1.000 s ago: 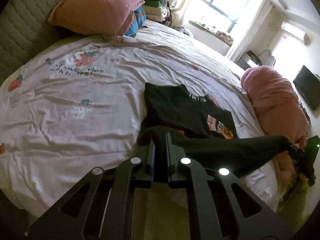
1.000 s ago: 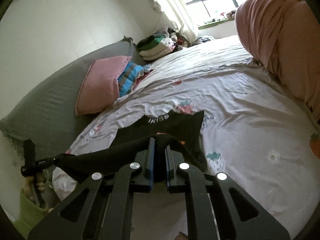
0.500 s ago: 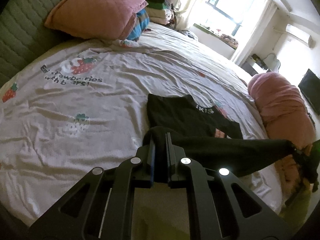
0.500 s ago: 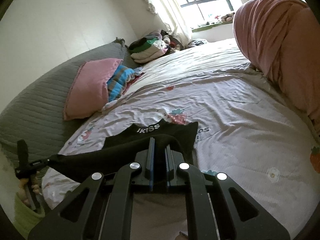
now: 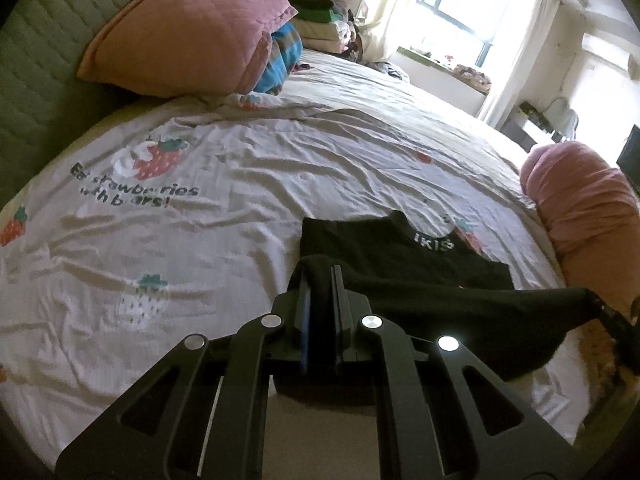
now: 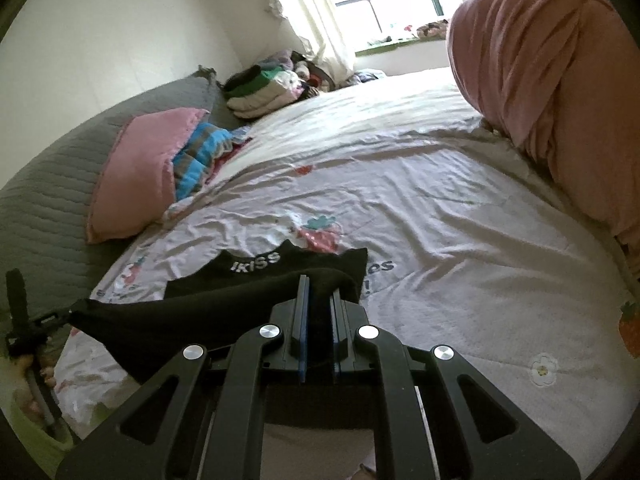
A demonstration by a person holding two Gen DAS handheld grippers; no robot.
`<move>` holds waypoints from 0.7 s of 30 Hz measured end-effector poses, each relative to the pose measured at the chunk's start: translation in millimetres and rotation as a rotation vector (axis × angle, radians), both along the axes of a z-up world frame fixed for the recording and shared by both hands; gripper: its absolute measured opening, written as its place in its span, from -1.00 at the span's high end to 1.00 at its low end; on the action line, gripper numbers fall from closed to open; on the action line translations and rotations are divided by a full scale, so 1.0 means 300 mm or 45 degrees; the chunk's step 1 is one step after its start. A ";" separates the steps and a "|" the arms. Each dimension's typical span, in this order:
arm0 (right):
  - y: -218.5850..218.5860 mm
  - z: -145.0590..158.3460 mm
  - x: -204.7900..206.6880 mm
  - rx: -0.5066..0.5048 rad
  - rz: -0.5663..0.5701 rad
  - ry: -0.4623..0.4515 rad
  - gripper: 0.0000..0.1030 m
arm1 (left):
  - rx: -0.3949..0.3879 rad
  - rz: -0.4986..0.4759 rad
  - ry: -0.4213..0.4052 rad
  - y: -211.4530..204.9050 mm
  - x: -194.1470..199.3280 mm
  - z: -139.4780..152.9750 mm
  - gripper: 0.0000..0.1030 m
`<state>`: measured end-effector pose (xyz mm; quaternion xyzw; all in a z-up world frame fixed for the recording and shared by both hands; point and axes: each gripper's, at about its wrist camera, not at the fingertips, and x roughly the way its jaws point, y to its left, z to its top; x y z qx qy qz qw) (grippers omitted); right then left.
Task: Fold small clothes
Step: 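Lift the hem with both tools and fold it toward the collar, then lay the held hem down over the collar with both tools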
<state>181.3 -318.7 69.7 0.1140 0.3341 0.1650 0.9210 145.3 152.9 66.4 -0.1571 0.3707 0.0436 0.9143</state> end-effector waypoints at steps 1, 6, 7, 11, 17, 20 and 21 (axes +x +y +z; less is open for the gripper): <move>0.001 -0.014 0.015 -0.003 -0.005 0.013 0.85 | 0.002 0.001 0.006 0.000 0.015 -0.007 0.94; 0.007 -0.075 0.072 -0.035 -0.031 0.064 0.85 | 0.003 0.009 0.040 -0.001 0.085 -0.052 0.94; 0.008 -0.091 0.086 -0.039 -0.034 0.079 0.85 | 0.020 0.009 0.049 -0.006 0.101 -0.065 0.94; 0.010 -0.134 0.122 -0.047 -0.046 0.119 0.85 | 0.048 0.009 0.079 -0.012 0.143 -0.109 0.94; 0.026 -0.189 0.160 -0.062 -0.066 0.165 0.84 | 0.090 0.034 0.110 -0.017 0.182 -0.183 0.84; 0.036 -0.220 0.171 -0.078 -0.078 0.193 0.73 | 0.097 0.048 0.123 -0.014 0.185 -0.206 0.84; 0.036 -0.226 0.171 -0.093 -0.094 0.196 0.58 | 0.087 0.051 0.127 -0.010 0.184 -0.211 0.84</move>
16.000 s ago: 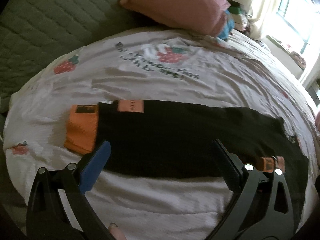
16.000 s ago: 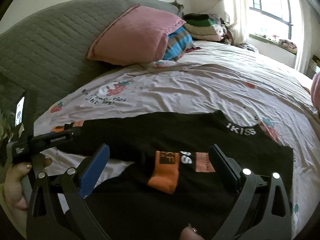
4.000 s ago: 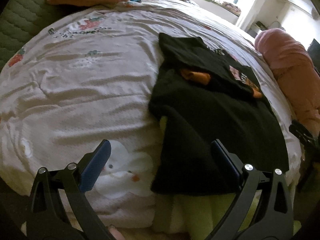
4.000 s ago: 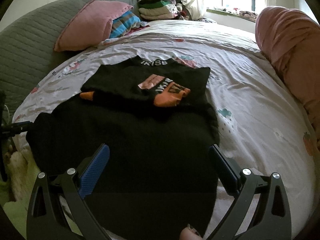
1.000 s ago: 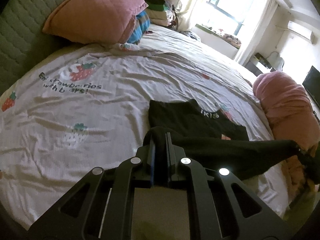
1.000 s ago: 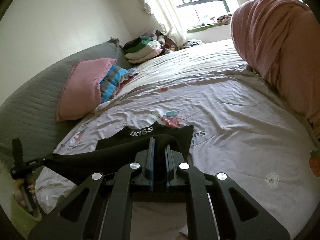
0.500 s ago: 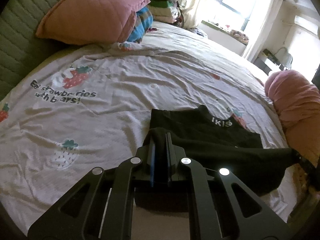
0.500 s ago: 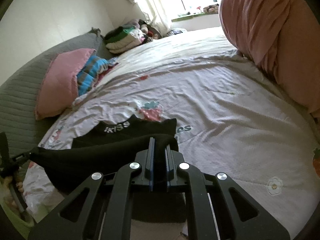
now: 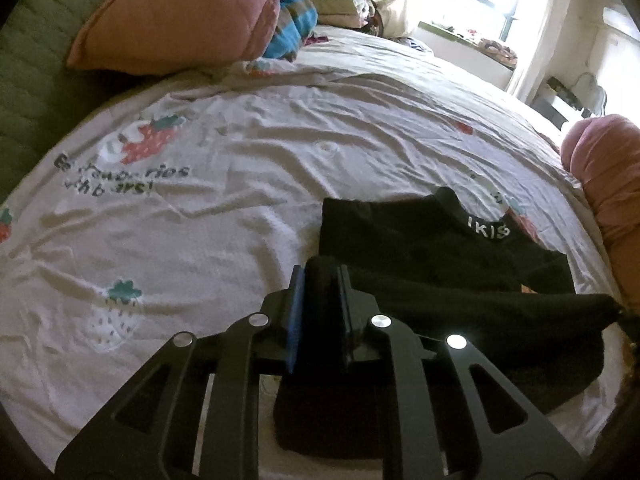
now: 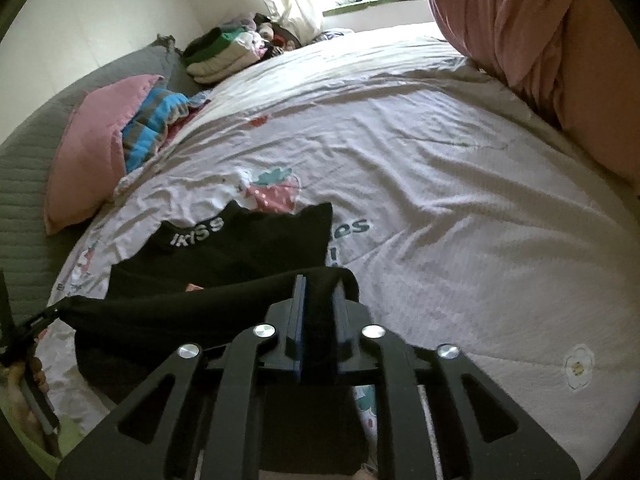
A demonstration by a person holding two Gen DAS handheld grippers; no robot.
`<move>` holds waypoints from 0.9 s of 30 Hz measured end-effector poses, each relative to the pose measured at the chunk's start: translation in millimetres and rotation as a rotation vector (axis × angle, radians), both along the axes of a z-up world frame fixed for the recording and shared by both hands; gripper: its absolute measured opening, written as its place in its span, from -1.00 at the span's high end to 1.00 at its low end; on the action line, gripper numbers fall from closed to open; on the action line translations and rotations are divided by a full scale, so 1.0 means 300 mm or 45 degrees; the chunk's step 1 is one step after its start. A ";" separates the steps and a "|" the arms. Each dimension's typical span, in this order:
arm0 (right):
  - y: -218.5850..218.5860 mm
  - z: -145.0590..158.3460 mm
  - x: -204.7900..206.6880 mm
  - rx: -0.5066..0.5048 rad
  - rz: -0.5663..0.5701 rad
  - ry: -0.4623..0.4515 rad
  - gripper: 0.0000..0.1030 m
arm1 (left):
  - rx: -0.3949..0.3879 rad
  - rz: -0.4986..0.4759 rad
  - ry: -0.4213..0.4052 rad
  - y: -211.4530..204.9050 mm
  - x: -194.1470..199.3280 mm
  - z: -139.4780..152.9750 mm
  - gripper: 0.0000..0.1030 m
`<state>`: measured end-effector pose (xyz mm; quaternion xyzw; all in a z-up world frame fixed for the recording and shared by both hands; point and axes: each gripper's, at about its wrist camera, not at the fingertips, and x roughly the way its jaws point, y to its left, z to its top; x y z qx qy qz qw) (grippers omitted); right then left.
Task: Fold small clothes
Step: 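Lay the held hem down over the collar with both tools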
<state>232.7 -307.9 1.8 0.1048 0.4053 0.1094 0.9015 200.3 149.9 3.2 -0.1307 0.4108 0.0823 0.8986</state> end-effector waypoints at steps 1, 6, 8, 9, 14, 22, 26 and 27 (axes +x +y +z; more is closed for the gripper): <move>0.000 -0.003 -0.003 -0.022 -0.011 -0.005 0.46 | -0.002 0.005 0.001 0.003 -0.004 -0.002 0.79; -0.003 0.001 -0.033 -0.090 -0.023 -0.051 0.32 | 0.060 0.018 -0.059 -0.006 -0.050 0.030 0.65; 0.003 0.008 -0.053 -0.105 -0.002 -0.071 0.32 | 0.081 0.012 -0.082 -0.018 -0.068 0.046 0.65; 0.012 0.012 -0.069 -0.116 0.024 -0.083 0.32 | 0.089 0.003 -0.094 -0.027 -0.080 0.054 0.65; 0.078 0.005 -0.142 -0.198 0.174 -0.090 0.39 | 0.091 -0.112 -0.055 -0.093 -0.114 0.038 0.88; 0.169 -0.110 -0.142 -0.355 0.276 0.024 0.54 | 0.182 -0.232 0.182 -0.185 -0.041 -0.111 0.88; 0.202 -0.134 -0.089 -0.406 0.268 0.014 0.54 | 0.290 -0.241 0.204 -0.211 0.007 -0.139 0.88; 0.205 -0.135 -0.075 -0.406 0.268 0.011 0.54 | 0.291 -0.235 0.205 -0.207 0.021 -0.137 0.88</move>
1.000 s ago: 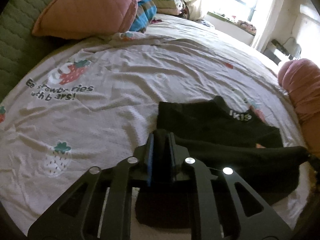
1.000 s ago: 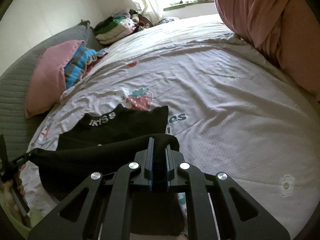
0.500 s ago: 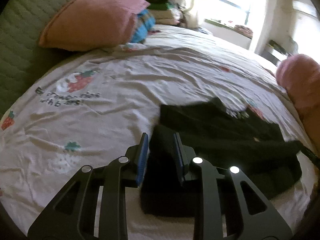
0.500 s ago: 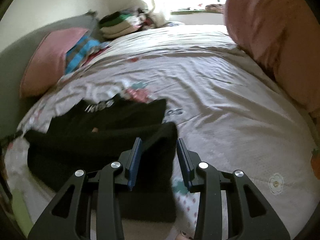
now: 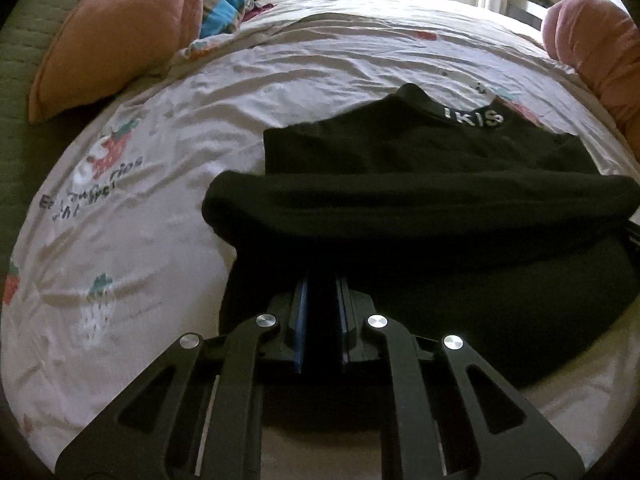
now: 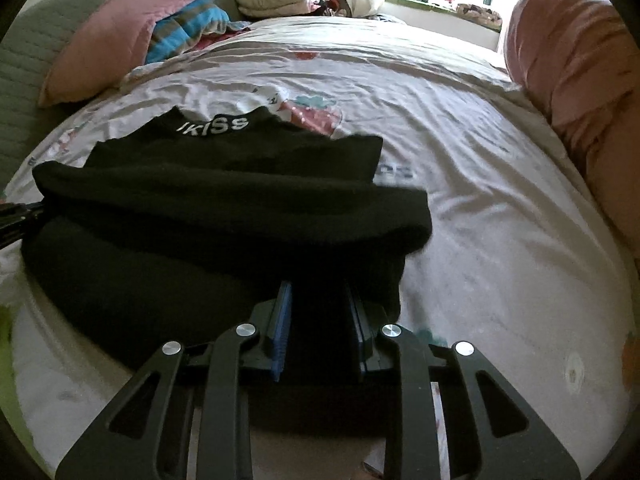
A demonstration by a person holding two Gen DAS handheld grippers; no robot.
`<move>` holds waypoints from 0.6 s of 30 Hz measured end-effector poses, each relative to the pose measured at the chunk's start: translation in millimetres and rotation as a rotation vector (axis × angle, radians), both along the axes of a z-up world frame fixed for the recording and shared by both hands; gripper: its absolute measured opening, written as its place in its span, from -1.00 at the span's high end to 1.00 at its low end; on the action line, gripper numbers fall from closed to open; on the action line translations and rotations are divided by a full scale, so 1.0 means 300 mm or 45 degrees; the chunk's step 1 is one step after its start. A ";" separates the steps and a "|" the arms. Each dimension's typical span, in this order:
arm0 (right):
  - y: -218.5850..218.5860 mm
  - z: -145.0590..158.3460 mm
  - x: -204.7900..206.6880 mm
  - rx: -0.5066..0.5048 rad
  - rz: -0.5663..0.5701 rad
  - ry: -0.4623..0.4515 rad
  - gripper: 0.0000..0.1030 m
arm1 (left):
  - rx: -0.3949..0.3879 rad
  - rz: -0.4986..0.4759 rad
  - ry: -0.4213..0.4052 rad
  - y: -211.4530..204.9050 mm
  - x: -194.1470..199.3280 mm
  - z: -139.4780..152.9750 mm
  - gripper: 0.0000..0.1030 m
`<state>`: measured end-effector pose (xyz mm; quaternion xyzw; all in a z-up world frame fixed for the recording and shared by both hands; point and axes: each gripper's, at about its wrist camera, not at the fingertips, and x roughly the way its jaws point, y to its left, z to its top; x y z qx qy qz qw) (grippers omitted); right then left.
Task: Fold small clothes
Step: 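Lay the held hem down over the collar with both tools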
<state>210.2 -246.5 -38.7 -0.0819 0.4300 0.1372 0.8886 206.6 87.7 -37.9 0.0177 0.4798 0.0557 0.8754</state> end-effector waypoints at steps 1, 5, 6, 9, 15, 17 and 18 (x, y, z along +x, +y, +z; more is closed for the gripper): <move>0.004 0.000 0.017 0.004 -0.003 -0.007 0.54 | -0.005 0.010 -0.001 0.004 0.015 0.001 0.88; 0.006 0.008 0.075 0.035 -0.029 -0.014 0.54 | -0.068 0.072 -0.023 0.040 0.100 0.014 0.88; 0.003 0.012 0.095 0.045 -0.045 -0.014 0.54 | -0.083 0.097 -0.027 0.048 0.125 0.013 0.87; -0.014 0.030 0.138 0.090 -0.081 -0.023 0.54 | -0.173 0.157 -0.074 0.090 0.156 0.021 0.86; -0.077 0.052 0.220 0.142 -0.221 -0.030 0.53 | -0.304 0.289 -0.207 0.214 0.142 0.044 0.80; -0.095 0.061 0.230 0.139 -0.250 -0.045 0.52 | -0.329 0.311 -0.220 0.255 0.130 0.039 0.72; -0.103 0.064 0.234 0.136 -0.265 -0.051 0.50 | -0.334 0.312 -0.218 0.270 0.127 0.034 0.71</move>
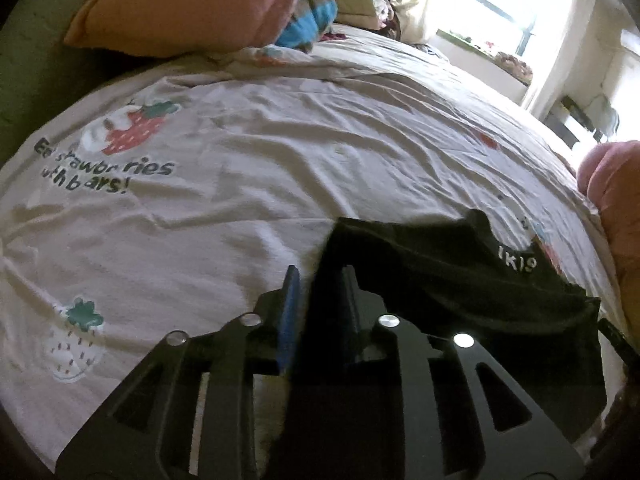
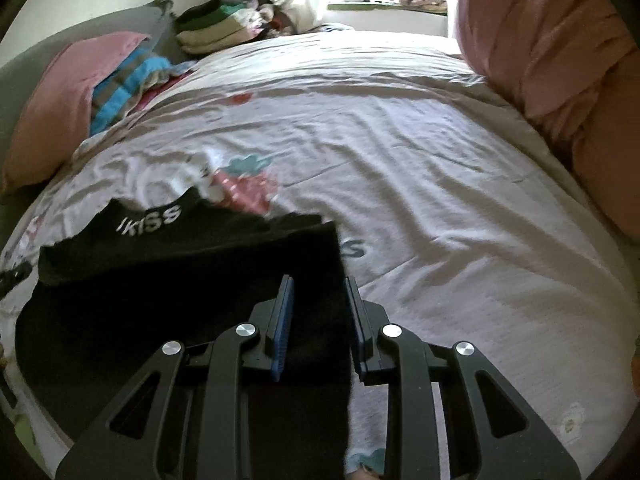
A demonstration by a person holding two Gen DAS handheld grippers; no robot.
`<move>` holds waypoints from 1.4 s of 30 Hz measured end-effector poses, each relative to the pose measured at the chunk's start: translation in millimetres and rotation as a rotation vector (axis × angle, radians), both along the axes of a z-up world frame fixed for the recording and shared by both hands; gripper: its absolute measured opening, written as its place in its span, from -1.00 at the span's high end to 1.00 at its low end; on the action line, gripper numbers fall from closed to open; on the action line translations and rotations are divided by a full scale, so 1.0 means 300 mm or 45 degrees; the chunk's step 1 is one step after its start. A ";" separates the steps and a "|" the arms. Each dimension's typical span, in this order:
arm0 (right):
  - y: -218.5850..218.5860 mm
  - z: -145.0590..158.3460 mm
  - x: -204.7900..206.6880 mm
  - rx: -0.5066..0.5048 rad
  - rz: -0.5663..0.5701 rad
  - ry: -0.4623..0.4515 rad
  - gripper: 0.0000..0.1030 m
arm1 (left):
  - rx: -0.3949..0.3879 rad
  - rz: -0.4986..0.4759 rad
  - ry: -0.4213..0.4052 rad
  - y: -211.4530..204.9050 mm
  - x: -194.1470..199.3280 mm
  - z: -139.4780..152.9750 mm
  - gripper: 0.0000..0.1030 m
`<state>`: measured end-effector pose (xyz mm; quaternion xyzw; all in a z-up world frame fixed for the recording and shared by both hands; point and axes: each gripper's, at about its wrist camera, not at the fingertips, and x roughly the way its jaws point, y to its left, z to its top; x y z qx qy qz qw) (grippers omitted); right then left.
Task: Fold small clothes
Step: 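Lay the held hem down over the collar with both tools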
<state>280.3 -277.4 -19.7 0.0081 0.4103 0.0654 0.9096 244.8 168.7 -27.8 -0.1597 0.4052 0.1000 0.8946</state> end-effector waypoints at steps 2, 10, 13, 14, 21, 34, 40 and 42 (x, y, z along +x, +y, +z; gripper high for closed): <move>-0.011 -0.001 0.008 0.004 -0.010 0.006 0.38 | -0.002 -0.003 0.018 0.022 0.004 -0.013 0.65; 0.028 -0.041 0.066 -0.025 0.058 0.078 0.19 | -0.069 -0.129 0.081 0.011 0.049 -0.078 0.20; 0.038 -0.052 0.075 -0.025 0.070 0.066 0.60 | -0.086 -0.161 0.070 -0.009 0.053 -0.093 0.51; 0.041 -0.052 0.074 -0.025 0.074 0.062 0.69 | -0.067 -0.168 0.068 -0.018 0.056 -0.095 0.63; 0.029 -0.010 0.038 0.003 0.070 -0.023 0.85 | -0.038 -0.174 -0.004 -0.020 0.047 -0.068 0.93; -0.029 0.093 0.086 0.157 0.007 -0.143 0.86 | 0.033 -0.165 -0.191 0.000 0.069 0.090 0.94; -0.008 0.000 0.120 0.097 -0.043 -0.062 0.86 | 0.025 -0.164 -0.073 0.022 0.112 -0.029 0.93; -0.011 -0.023 0.126 0.084 -0.064 -0.036 0.86 | 0.027 -0.162 -0.050 0.027 0.116 -0.054 0.91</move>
